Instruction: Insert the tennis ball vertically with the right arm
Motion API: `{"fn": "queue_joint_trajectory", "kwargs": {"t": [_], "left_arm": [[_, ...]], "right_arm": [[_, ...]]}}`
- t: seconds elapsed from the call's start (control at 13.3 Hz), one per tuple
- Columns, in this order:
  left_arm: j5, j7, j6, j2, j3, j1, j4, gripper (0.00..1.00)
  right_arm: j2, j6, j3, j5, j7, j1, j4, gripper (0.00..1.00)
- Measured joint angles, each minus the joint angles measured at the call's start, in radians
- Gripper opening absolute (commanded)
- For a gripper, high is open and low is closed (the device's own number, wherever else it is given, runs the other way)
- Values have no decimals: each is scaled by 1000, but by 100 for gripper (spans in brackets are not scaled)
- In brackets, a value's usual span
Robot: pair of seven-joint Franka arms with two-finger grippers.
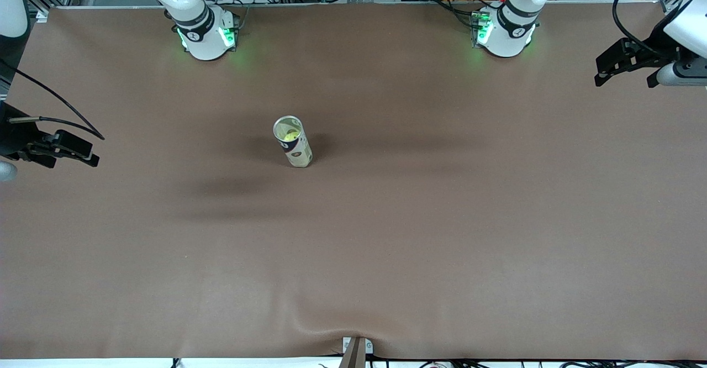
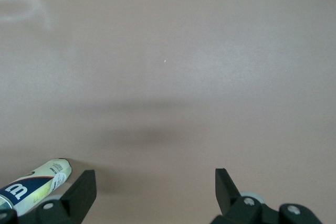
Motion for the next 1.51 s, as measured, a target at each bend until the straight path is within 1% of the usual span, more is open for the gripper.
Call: {"fn": "queue_joint_trajectory", "kwargs": {"t": [1.13, 1.28, 1.51], "left_arm": [[0, 0, 0, 10, -2, -3, 0, 100], [0, 0, 0, 11, -1, -2, 0, 100], [-4, 0, 1, 11, -1, -3, 0, 100]], "right_arm": [[-7, -1, 0, 0, 0, 0, -6, 100], [-41, -2, 0, 0, 0, 0, -31, 100], [-122, -14, 0, 0, 0, 0, -65, 100]]}}
